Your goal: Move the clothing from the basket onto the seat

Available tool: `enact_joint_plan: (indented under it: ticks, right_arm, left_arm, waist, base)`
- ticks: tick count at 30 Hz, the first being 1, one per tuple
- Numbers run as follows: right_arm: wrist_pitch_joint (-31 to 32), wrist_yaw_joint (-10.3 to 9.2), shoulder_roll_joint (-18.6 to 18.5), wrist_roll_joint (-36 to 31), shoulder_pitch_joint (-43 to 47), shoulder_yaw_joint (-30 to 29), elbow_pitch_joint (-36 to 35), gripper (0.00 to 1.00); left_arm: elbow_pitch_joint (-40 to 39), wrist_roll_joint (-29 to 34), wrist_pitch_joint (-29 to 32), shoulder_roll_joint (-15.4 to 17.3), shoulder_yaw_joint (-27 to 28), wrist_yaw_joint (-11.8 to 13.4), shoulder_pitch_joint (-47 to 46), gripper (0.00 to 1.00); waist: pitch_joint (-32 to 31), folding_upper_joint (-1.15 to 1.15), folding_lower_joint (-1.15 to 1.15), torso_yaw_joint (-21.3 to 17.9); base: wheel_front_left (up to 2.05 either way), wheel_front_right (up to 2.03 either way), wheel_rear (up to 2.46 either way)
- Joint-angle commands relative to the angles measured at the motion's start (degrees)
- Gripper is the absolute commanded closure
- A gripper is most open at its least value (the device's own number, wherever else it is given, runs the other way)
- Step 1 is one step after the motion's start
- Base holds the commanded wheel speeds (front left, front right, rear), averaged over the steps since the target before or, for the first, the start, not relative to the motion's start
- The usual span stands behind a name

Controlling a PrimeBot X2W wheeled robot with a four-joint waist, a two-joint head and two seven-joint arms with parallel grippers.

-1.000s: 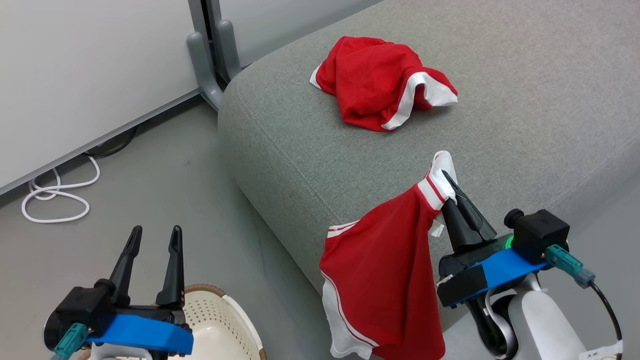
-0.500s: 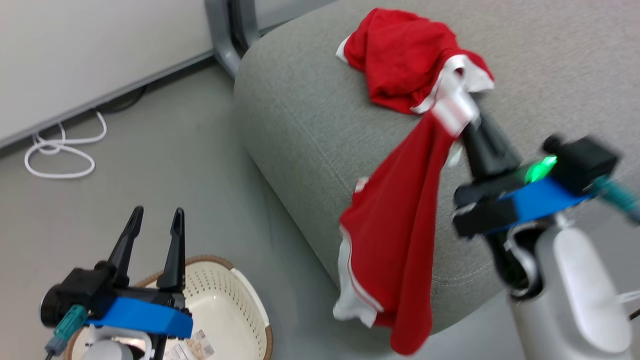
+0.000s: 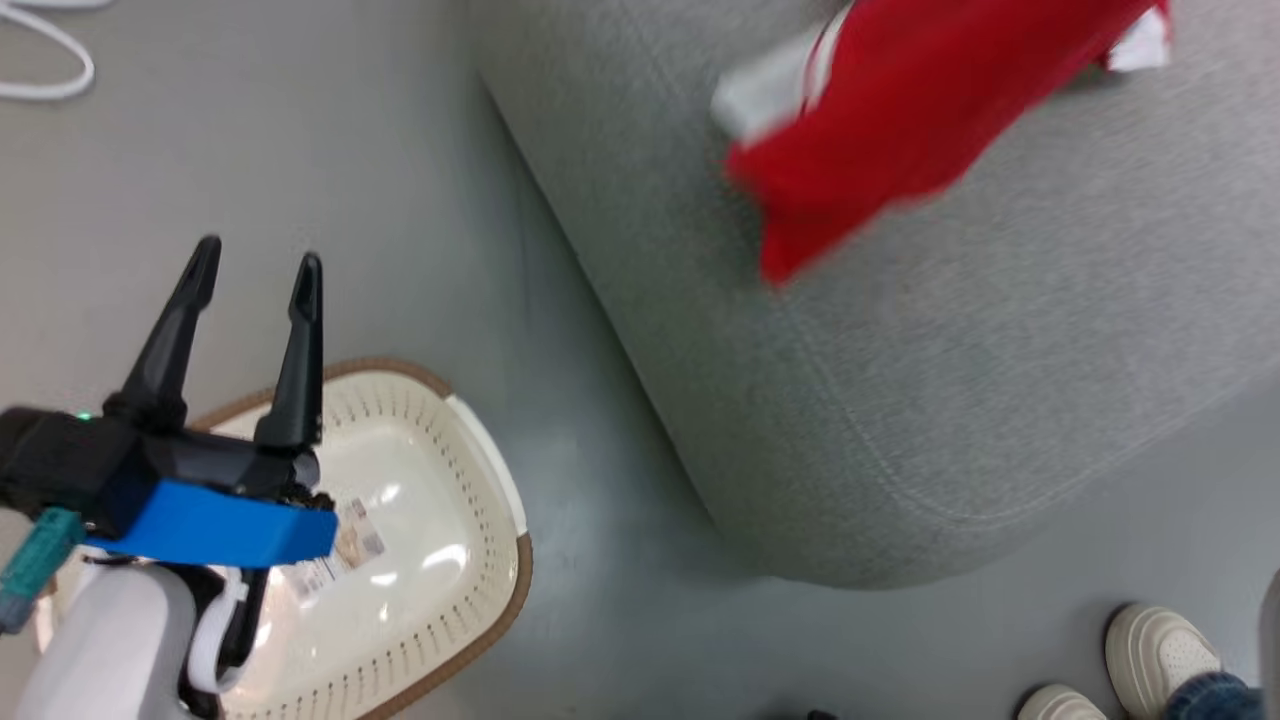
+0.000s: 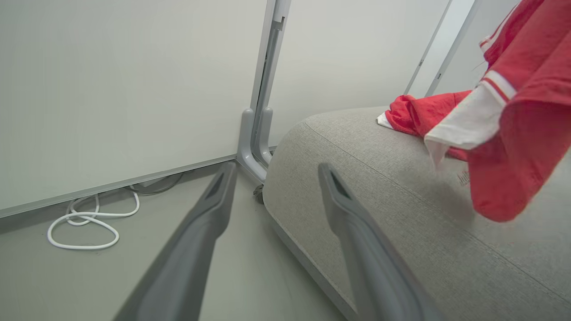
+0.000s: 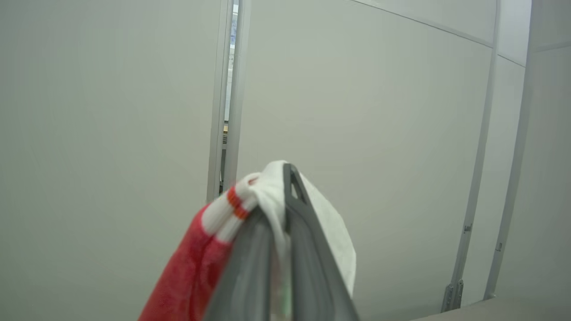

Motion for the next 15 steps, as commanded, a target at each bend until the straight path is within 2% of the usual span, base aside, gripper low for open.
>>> enact_joint_plan:
  ticks: [1, 5, 8, 12, 15]
  right_arm:
    - [0.4, 0.03, -0.2, -0.2, -1.1, -0.5, 0.2, 1.00]
    - [1.6, 0.02, -4.3, -2.6, -9.4, -7.6, 4.0, 1.00]
    - [1.6, 0.02, -6.3, -5.1, -12.3, -12.2, 8.8, 1.00]
    - [-0.4, 0.02, -8.6, -9.5, -10.4, -15.6, 15.8, 1.00]
    - [-2.3, 0.02, -7.7, -11.6, -7.0, -16.8, 22.3, 1.00]
  left_arm:
    - [-0.7, 0.3, 0.1, 0.4, 0.0, 0.1, -1.3, 0.00]
    - [-3.6, 1.1, 1.2, 1.7, 0.2, 0.0, -3.5, 0.00]
    - [-5.5, 1.6, 1.9, 2.7, 0.4, -0.3, -4.8, 0.00]
    - [-7.4, 2.0, 2.5, 3.2, -0.1, -0.7, -6.6, 0.00]
    - [-7.3, 1.9, 2.1, 3.1, -0.2, -0.6, -7.3, 0.00]
  waist:
    - [3.2, 0.00, -0.02, 2.8]
    - [7.3, 0.00, -0.02, 3.6]
    - [10.2, 0.00, -0.02, 4.2]
    - [13.4, 0.00, -0.02, 5.5]
    - [14.4, 0.00, -0.02, 6.2]
  base:
    - [0.00, 0.00, 0.00]
    - [0.00, 0.00, 0.00]
    - [0.00, 0.00, 0.00]
    - [0.00, 0.00, 0.00]
    - [0.00, 0.00, 0.00]
